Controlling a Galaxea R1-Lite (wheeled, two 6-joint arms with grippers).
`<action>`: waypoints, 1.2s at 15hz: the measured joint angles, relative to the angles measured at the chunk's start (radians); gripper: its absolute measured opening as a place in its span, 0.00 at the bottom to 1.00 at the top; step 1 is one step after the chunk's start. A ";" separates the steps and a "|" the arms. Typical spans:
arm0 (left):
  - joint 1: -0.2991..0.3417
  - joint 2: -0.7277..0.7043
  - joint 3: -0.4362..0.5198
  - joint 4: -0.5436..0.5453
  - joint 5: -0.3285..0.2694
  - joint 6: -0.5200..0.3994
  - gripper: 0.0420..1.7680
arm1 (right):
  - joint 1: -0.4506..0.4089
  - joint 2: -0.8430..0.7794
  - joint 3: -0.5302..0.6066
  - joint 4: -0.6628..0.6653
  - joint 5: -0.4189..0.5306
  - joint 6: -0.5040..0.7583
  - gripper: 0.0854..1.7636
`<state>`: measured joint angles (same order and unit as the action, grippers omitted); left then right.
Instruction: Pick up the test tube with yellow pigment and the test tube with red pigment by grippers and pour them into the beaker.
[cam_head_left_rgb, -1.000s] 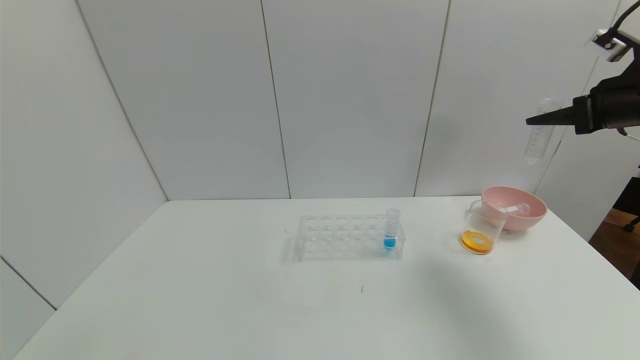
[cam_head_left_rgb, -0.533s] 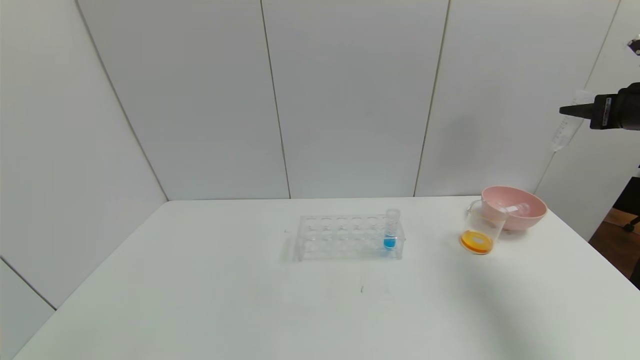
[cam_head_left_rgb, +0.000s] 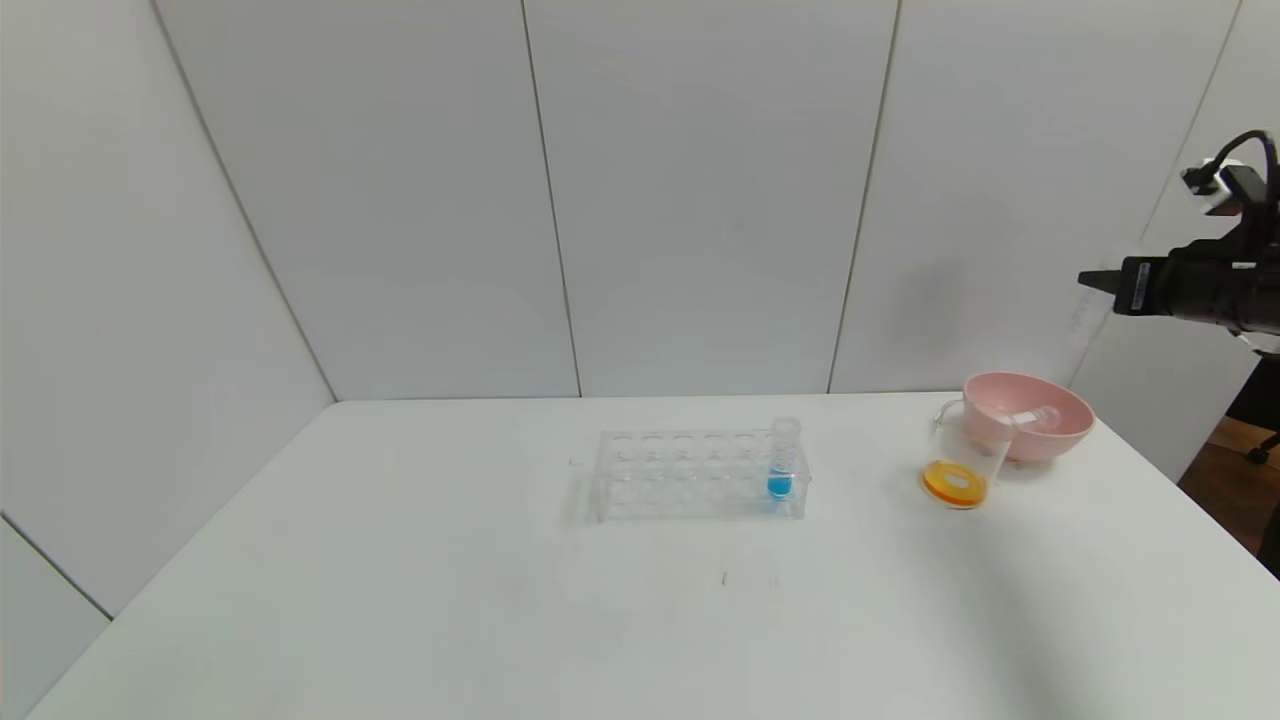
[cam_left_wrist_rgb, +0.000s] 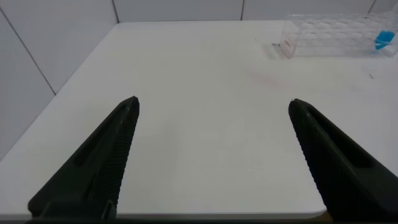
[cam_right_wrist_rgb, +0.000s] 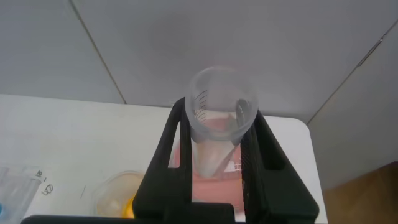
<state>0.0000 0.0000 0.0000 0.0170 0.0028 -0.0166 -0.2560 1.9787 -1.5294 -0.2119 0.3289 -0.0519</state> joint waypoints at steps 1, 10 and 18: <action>0.000 0.000 0.000 0.000 0.000 0.000 0.97 | 0.000 0.029 0.010 -0.073 -0.010 0.000 0.25; 0.000 0.000 0.000 0.000 0.000 0.000 0.97 | -0.016 0.284 0.042 -0.334 -0.068 0.006 0.25; 0.000 0.000 0.000 0.000 0.000 0.000 0.97 | -0.015 0.327 0.057 -0.360 -0.067 0.022 0.25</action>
<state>0.0000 0.0000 0.0000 0.0170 0.0028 -0.0166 -0.2713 2.3057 -1.4726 -0.5721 0.2621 -0.0296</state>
